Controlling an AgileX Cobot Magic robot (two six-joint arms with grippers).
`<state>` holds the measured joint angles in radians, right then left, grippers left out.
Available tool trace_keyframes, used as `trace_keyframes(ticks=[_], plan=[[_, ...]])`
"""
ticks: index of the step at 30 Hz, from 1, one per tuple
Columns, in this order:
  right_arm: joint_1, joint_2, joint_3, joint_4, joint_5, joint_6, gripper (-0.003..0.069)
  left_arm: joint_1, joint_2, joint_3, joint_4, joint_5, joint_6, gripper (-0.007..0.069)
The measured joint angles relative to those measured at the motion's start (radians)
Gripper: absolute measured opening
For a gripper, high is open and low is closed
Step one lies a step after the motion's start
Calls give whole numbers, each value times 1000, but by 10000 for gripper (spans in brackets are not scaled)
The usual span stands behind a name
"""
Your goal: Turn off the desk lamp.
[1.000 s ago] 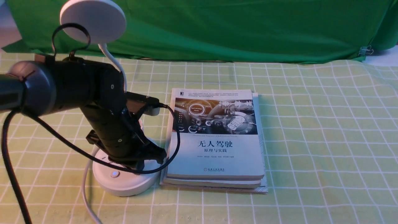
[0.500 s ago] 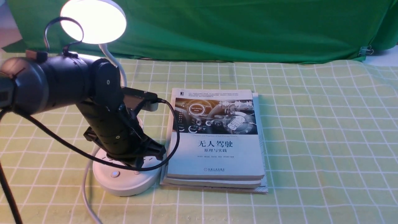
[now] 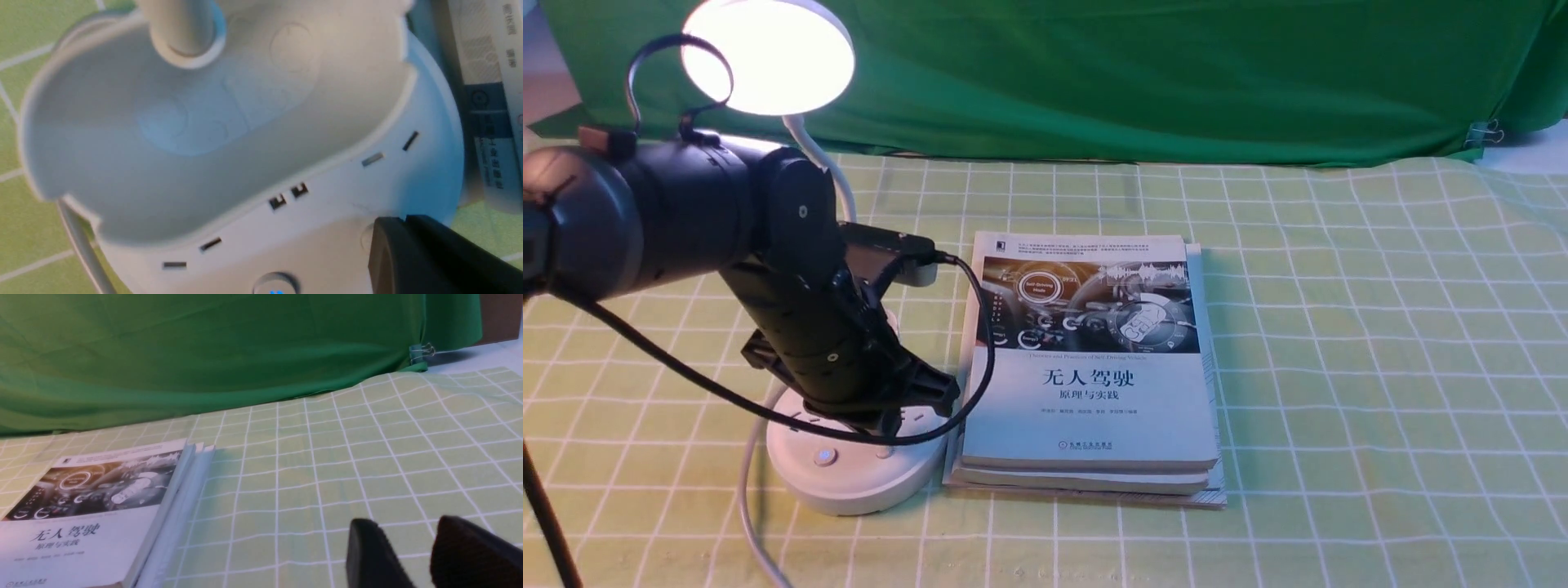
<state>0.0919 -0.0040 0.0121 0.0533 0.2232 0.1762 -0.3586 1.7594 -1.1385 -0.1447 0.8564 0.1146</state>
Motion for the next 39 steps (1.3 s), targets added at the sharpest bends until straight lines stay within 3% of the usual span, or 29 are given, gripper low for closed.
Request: trace_keyframes(ticks=[13, 21, 25, 33, 39], plan=[[0, 0, 0, 0, 0, 0, 238, 0, 11, 2, -6, 21, -7, 1], [0, 0, 0, 0, 0, 0, 238, -21, -189, 164, -34, -23, -19, 1], [0, 0, 0, 0, -2, 0, 238, -21, -339, 282, -39, -101, -27, 1], [0, 0, 0, 0, 0, 0, 238, -21, -806, 647, -57, -535, -27, 1], [0, 0, 0, 0, 0, 0, 238, -21, -1044, 796, -74, -640, -27, 1]])
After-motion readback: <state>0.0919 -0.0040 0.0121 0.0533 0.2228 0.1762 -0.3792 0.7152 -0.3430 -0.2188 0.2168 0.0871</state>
